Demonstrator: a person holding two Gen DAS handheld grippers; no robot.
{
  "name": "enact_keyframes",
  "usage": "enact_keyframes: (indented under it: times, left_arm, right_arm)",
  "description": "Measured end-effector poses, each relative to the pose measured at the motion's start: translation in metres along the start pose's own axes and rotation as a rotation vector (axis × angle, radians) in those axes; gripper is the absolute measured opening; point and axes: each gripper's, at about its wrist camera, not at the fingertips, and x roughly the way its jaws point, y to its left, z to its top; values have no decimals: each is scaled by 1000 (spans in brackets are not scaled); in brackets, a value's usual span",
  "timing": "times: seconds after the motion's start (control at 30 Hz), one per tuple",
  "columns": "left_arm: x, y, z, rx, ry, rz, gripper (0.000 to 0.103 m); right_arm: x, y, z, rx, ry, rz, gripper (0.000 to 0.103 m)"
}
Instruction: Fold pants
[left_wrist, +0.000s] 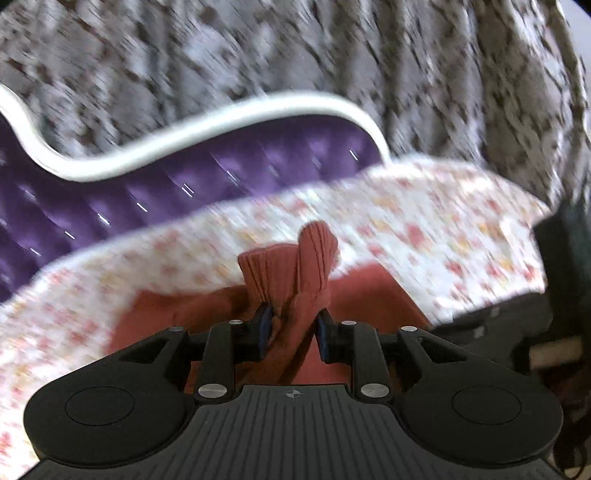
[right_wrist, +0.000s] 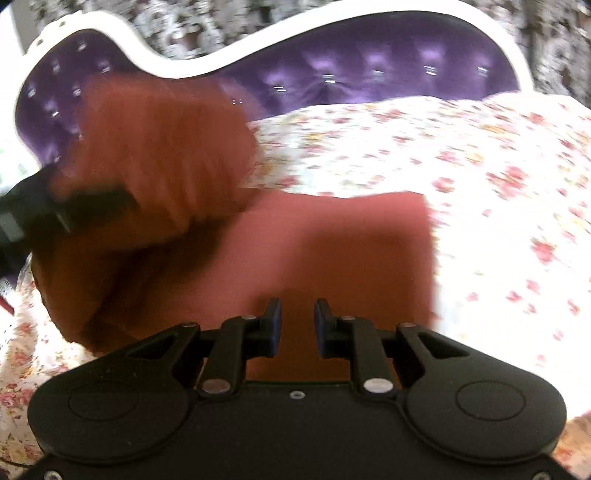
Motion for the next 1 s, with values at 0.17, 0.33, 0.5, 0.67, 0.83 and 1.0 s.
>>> enact_keyframes:
  times: [0.17,0.33,0.5,0.67,0.83,1.0]
  left_arm:
    - [9,-16,-4,15,15,8,26]
    - [3,-14,0,-9,14,5,28]
    - [-9,-24,1,76,-43,31,32]
    - [-29,-29,4,114,-153,-29,45]
    - [-31,-13,6,13,-139,-13,53]
    - [-16,38,-6,-212,-36,82,54]
  right_arm:
    - [-5,-20,-2,35,7,1,26]
    - [-8,-22,3,26,7,7,25]
    - [-10,-22,4,30,14,12,25]
    - [-15,-24,-1,24,15,8,25]
    - [-17,-25,0,20,20,8,25]
    - [-26,-28,2,26,11,-3,30]
